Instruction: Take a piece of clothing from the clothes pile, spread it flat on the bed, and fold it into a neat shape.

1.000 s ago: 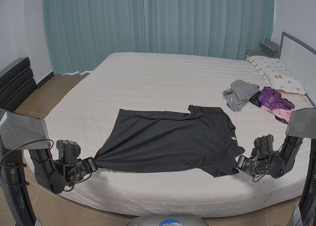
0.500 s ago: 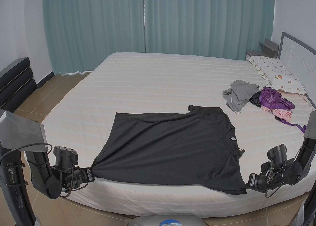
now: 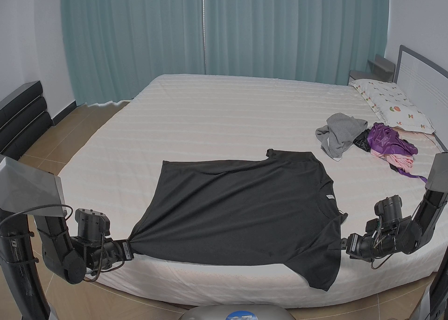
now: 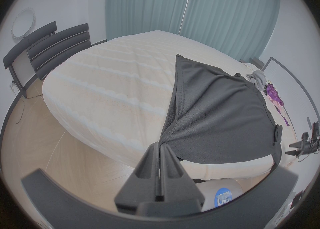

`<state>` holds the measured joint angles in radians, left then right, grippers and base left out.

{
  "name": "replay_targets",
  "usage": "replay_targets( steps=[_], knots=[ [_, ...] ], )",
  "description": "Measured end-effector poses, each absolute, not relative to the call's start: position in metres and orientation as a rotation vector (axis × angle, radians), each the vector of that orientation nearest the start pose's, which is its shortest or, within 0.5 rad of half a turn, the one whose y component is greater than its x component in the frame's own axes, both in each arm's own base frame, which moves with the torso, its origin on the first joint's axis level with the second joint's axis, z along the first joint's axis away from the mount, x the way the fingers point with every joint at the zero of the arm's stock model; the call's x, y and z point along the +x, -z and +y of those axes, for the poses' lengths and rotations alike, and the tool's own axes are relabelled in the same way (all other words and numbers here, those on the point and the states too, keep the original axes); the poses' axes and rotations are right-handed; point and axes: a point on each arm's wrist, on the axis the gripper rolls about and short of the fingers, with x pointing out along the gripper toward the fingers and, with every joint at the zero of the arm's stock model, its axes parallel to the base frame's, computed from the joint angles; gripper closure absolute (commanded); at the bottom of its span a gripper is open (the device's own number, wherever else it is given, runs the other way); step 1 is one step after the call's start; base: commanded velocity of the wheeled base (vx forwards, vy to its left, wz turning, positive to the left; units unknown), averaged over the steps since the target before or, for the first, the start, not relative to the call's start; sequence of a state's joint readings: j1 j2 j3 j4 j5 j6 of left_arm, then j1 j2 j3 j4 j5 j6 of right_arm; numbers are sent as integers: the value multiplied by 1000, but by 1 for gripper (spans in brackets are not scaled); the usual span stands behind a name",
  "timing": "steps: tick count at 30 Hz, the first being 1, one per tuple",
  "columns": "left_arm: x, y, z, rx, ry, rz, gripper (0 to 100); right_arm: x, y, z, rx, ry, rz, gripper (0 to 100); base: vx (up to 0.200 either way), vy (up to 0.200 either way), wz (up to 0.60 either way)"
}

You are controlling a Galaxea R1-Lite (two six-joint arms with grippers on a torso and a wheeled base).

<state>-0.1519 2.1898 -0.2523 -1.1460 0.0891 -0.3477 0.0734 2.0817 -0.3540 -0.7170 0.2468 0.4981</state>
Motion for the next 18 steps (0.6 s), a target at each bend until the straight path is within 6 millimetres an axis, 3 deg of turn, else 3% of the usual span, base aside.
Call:
replay_targets(
  steps=[5, 6, 14, 18],
  knots=[
    [252, 19, -36, -234, -77, 786, 100, 267, 8, 23, 548, -36, 1017, 0, 0, 0, 0],
    [252, 19, -36, -234, -77, 785, 100, 270, 9, 23, 548, -37, 1012, 100, 0, 0, 0],
    [252, 19, -36, -232, -79, 785, 100, 293, 26, 23, 473, -3, 954, 100, 0, 0, 0],
    [251, 19, -35, -224, -79, 793, 100, 287, 31, 18, 444, 9, 968, 100, 0, 0, 0]
  ],
)
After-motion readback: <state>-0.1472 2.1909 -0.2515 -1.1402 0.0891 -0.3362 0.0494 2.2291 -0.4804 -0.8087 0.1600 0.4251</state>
